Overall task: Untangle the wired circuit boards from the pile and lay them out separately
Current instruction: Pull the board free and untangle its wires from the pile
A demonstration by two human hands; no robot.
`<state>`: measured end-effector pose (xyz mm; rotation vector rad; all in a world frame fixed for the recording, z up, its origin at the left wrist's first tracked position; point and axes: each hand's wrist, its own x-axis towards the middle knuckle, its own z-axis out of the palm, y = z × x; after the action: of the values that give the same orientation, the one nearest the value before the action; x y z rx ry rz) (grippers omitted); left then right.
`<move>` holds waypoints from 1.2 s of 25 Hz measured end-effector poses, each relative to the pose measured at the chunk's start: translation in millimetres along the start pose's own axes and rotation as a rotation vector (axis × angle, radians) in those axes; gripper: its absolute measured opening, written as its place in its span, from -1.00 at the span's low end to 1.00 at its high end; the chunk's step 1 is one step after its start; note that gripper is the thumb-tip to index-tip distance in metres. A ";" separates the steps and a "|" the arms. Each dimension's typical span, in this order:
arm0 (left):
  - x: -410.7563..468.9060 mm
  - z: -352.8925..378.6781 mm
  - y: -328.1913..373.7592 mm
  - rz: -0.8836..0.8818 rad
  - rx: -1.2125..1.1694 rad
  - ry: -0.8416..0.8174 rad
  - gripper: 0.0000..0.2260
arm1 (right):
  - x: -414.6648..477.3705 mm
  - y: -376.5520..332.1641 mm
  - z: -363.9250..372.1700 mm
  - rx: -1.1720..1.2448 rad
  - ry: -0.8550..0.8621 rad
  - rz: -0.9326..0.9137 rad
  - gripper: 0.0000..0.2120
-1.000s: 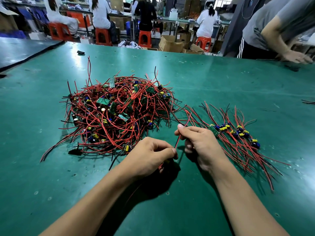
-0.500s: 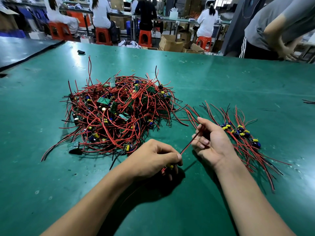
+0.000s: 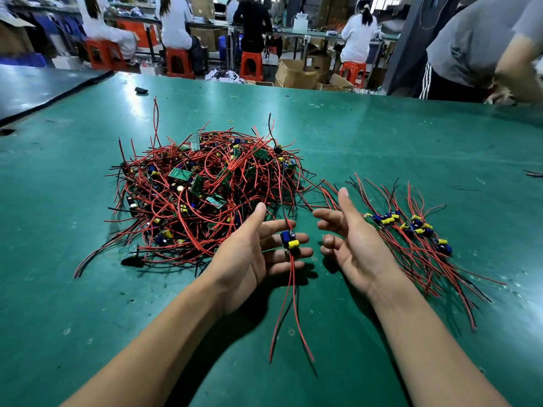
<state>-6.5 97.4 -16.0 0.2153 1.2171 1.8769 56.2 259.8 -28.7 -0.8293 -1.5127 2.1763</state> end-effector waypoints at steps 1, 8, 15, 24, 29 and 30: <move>0.1 -0.3 0.7 -0.001 -0.022 -0.013 -0.42 | -0.7 0.2 0.5 -0.001 -0.005 -0.001 -0.39; -0.9 -3.8 -0.4 0.062 -0.018 -0.059 -0.71 | -3.6 0.0 1.9 -0.055 -0.023 -0.001 -0.41; -2.8 -5.8 -4.8 0.172 0.078 -0.005 -0.74 | -9.6 0.8 9.2 -0.139 -0.087 -0.043 -0.50; -3.4 -7.1 -3.5 0.312 0.172 0.192 -0.67 | -22.3 -2.6 8.6 -0.386 -0.396 -0.224 -0.71; -4.8 -3.6 -2.8 0.314 0.245 0.188 -0.83 | -21.4 -6.0 5.2 -0.353 -0.401 -0.253 -0.64; -5.0 -2.4 -2.2 0.306 0.221 0.182 -0.84 | -20.0 -8.9 1.7 -0.320 -0.381 -0.231 -0.65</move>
<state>-3.5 92.5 -17.5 0.3750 1.5914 2.0545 70.0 249.9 -14.8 -0.3077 -2.0657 2.0270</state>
